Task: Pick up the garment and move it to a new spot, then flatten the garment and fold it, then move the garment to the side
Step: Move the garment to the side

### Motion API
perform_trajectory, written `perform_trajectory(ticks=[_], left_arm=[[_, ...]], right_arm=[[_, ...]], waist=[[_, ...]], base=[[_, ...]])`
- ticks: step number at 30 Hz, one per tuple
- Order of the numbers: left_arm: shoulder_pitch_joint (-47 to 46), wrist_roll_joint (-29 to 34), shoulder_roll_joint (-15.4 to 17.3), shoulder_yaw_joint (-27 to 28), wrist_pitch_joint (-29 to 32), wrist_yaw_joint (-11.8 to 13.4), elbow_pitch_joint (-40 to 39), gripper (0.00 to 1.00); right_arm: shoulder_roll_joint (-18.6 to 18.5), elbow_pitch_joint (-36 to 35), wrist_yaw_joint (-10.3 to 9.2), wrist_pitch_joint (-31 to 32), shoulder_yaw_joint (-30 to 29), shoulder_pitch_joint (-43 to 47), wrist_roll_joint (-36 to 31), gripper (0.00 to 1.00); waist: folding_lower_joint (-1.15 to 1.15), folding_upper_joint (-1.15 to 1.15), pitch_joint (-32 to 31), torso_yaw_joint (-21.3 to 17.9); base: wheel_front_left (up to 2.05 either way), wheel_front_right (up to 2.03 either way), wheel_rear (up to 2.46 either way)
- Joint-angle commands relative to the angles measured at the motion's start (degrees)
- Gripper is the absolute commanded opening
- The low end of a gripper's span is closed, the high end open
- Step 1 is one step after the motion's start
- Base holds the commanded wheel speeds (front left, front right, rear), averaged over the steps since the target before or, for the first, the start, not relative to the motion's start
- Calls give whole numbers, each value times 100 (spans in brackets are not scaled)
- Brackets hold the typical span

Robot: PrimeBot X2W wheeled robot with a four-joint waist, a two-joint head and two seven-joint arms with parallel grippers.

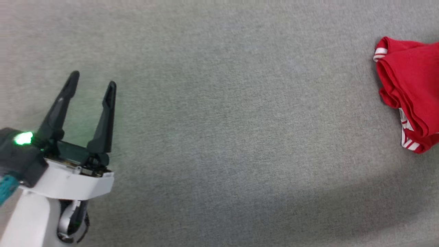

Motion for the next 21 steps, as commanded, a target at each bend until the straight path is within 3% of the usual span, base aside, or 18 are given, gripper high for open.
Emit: perform_trajectory(ticks=[1, 13, 21], left_arm=[[-16, 65, -110, -11, 5, -12, 96, 100], [400, 224, -643, 254, 5, -12, 1033, 100], [664, 470, -923, 530, 4, -10, 1469, 100]], right_arm=[[-40, -145, -6, -30, 170, 195, 48, 100], [741, -1746, -6, 42, 940, 1305, 627, 100], [1156, -2634, -6, -248, 965, 2294, 802, 100]], waist=[[0, 0, -325, 290], [0, 0, -1198, 831], [0, 0, -1684, 1142]], base=[[0, 0, 0], [0, 0, 0], [0, 0, 0]])
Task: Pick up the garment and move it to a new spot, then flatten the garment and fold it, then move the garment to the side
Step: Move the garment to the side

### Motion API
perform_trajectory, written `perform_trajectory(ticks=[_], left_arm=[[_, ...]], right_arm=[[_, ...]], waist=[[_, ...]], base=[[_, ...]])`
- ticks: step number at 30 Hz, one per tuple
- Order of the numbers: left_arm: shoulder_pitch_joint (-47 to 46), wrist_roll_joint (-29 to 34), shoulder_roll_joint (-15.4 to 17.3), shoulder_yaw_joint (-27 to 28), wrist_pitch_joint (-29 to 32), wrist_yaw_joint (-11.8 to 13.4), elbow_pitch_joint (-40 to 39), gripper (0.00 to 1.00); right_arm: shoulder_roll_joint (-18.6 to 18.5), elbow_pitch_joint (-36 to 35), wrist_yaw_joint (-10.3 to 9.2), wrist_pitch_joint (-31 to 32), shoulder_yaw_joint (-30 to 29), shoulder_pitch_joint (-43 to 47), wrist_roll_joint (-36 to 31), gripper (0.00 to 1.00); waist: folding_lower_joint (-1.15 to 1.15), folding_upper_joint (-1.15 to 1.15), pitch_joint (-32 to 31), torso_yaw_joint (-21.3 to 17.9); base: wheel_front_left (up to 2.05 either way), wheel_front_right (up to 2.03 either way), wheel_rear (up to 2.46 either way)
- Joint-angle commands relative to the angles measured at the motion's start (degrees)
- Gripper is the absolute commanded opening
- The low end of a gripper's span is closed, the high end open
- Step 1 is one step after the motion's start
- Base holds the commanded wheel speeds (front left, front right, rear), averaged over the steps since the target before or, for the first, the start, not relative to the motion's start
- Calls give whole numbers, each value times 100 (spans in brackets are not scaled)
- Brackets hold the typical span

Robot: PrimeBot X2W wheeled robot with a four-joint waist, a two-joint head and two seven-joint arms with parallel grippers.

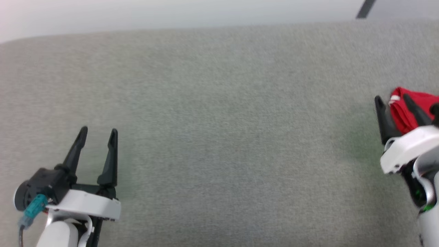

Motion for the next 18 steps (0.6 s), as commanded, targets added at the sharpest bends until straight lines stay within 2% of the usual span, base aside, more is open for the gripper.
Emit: perform_trajectory(ticks=[1, 9, 18], left_arm=[[88, 52, -57, 63, 5, -10, 56, 100], [348, 61, -232, 237, 6, -11, 236, 100], [829, -89, -367, 352, 6, -12, 303, 100]], right_arm=[[91, -194, -5, -145, -12, 254, 55, 100], [385, -847, -5, -589, -43, 1192, 218, 100], [642, -1442, -5, -811, -303, 2116, 299, 100]], waist=[[0, 0, -361, 317], [0, 0, -729, 488], [0, 0, -1107, 561]], base=[[0, 0, 0], [0, 0, 0], [0, 0, 0]])
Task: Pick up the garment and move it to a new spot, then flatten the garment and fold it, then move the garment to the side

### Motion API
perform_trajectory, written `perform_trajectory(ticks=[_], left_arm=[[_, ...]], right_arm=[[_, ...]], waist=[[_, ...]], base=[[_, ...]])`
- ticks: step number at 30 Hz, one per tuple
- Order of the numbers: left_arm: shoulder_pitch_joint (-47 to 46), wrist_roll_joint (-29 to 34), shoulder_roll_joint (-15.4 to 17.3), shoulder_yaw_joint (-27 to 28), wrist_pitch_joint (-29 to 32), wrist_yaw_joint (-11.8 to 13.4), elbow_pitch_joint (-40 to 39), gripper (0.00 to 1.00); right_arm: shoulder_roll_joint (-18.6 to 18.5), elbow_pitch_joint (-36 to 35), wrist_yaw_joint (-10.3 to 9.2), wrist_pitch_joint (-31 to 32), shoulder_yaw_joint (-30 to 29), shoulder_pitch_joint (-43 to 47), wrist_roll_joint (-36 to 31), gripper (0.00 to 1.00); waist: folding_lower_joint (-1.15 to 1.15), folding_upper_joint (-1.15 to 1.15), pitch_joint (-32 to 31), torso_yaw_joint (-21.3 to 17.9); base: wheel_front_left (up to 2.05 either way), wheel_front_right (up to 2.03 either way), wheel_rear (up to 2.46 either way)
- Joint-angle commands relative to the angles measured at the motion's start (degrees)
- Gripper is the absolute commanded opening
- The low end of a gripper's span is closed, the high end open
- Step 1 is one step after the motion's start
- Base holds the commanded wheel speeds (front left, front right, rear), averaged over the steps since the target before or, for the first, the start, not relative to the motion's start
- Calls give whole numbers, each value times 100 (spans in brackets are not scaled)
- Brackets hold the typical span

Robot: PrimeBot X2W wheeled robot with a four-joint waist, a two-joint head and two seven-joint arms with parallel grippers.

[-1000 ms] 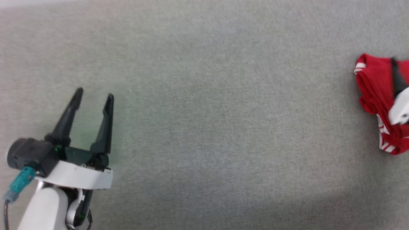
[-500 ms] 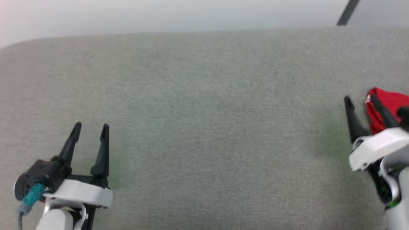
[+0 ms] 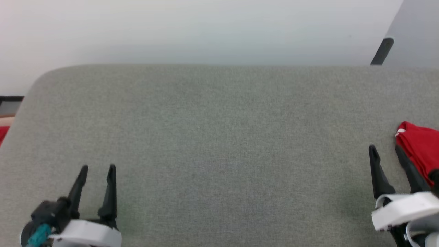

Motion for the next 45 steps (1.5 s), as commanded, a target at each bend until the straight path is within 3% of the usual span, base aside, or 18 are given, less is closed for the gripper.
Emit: perform_trajectory(ticks=[1, 14, 45], left_arm=[[170, -58, -36, 22, 5, -12, -15, 100], [680, -167, -84, -107, 6, -13, -196, 100], [545, -192, -16, -166, 6, -13, -221, 100]], right_arm=[[68, -144, -4, -27, -67, 230, 36, 100], [370, -790, -4, 53, -419, 1122, 76, 100], [438, -854, -4, 29, -332, 1004, 63, 100]], waist=[[0, 0, -172, 55], [0, 0, -364, 135], [0, 0, -231, 77]], base=[[0, 0, 0], [0, 0, 0], [0, 0, 0]])
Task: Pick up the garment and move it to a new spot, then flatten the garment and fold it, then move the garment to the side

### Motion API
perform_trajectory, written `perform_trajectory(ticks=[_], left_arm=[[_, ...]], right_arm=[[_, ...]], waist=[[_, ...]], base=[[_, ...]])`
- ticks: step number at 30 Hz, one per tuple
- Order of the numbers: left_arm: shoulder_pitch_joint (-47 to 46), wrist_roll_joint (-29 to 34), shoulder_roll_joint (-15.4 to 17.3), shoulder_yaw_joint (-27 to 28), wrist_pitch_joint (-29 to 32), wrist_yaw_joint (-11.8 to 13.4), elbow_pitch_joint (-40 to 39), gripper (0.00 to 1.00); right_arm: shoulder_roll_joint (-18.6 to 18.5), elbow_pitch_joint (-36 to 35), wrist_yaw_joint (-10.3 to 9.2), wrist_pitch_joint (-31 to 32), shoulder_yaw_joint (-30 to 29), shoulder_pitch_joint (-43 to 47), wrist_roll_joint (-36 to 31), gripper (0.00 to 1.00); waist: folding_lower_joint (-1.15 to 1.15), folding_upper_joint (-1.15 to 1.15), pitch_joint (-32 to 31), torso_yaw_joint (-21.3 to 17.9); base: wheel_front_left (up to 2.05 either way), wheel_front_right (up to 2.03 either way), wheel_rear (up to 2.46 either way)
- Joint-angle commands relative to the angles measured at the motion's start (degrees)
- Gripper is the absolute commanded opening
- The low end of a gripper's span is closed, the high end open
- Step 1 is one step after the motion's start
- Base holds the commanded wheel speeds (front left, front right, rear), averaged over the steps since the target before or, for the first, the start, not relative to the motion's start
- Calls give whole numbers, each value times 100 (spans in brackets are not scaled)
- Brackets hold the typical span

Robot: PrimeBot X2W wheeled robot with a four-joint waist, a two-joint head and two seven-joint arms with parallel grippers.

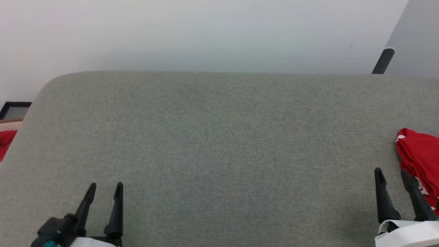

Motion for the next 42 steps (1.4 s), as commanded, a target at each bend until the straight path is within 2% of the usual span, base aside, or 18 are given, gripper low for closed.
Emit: perform_trajectory(ticks=[1, 21, 22, 26, 42], left_arm=[[-67, -2, 14, 3, 6, -13, -22, 100], [-101, 41, -36, 76, 6, -13, -63, 100], [-53, 7, -54, 50, 1, 0, -18, 0], [34, -51, -179, -2, 17, 1, 170, 0], [-160, -1575, -349, 103, 450, -1, 254, 0]], right_arm=[[-8, 14, -4, -25, 23, -35, 11, 100], [-40, -173, -4, 90, -26, -40, -26, 100], [-24, -128, 0, 82, -30, -5, 22, 0], [31, 95, 0, 107, -21, 82, 96, 0], [67, 443, 0, 265, -23, -147, 1616, 0]], waist=[[0, 0, -2, -3], [0, 0, 16, 20], [0, 0, 16, 20], [0, 0, 14, 19], [0, 0, -24, -23]], base=[[0, 0, 0], [0, 0, 0], [0, 0, 0], [0, 0, 0], [0, 0, 0]])
